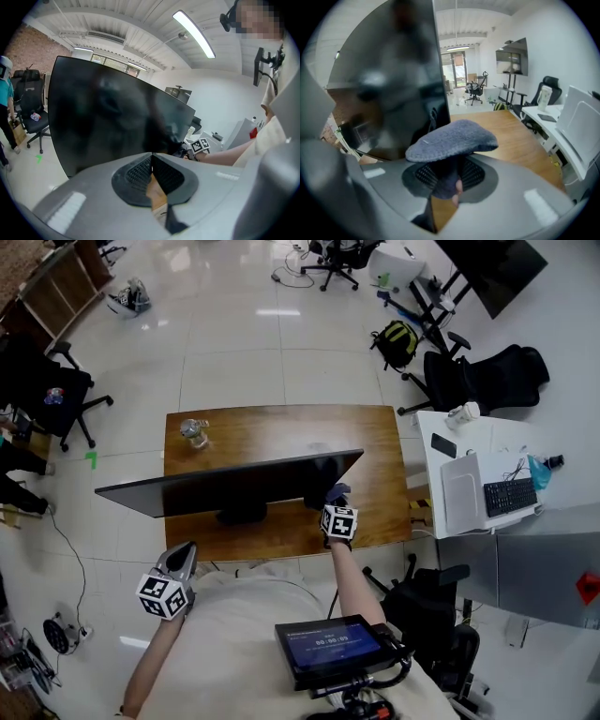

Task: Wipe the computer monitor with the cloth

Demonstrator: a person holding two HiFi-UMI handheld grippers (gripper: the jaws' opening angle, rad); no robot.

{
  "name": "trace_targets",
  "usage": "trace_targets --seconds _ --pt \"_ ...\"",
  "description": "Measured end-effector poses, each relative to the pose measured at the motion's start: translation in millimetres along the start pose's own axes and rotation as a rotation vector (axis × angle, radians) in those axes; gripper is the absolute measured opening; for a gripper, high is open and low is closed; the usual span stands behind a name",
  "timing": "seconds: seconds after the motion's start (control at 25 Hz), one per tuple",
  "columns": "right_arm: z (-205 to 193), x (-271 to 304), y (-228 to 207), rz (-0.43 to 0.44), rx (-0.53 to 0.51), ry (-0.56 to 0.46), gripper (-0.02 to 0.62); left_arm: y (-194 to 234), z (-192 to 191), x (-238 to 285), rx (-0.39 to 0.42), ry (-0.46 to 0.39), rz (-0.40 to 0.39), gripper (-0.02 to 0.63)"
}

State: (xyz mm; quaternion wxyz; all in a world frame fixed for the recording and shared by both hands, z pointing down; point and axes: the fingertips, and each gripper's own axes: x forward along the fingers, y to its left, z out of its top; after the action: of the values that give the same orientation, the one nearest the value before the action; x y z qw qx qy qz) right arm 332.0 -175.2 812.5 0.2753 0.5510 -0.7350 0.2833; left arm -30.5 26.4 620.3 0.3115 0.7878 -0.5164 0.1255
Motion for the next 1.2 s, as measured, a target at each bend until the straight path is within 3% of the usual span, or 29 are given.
trace_targets --seconds 0.4,0.72,0.84,1.0,1.2 --pt "-23.8 20.5 -2.6 0.041 -0.033 0.059 0.086 1.8 -3.1 -1.3 -0.014 0.006 0.021 0.0" --pt "-31.7 29.2 -8.2 0.063 -0.003 0.102 0.085 1.0 -2.1 1.0 -0.019 0.006 0.025 0.0" --pt "-36.7 29.2 -7.1 0.088 0.056 0.134 0.083 2.9 -3.0 1.5 -0.018 0.007 0.025 0.0" --pt "-39.7 29.4 1.9 0.119 0.087 0.158 0.083 6.2 -2.1 0.3 -0.026 0.0 0.026 0.0" --pt "-46.4 31.5 28.3 0.182 0.052 0.167 0.083 7.0 -2.2 0.3 -0.016 0.001 0.015 0.0"
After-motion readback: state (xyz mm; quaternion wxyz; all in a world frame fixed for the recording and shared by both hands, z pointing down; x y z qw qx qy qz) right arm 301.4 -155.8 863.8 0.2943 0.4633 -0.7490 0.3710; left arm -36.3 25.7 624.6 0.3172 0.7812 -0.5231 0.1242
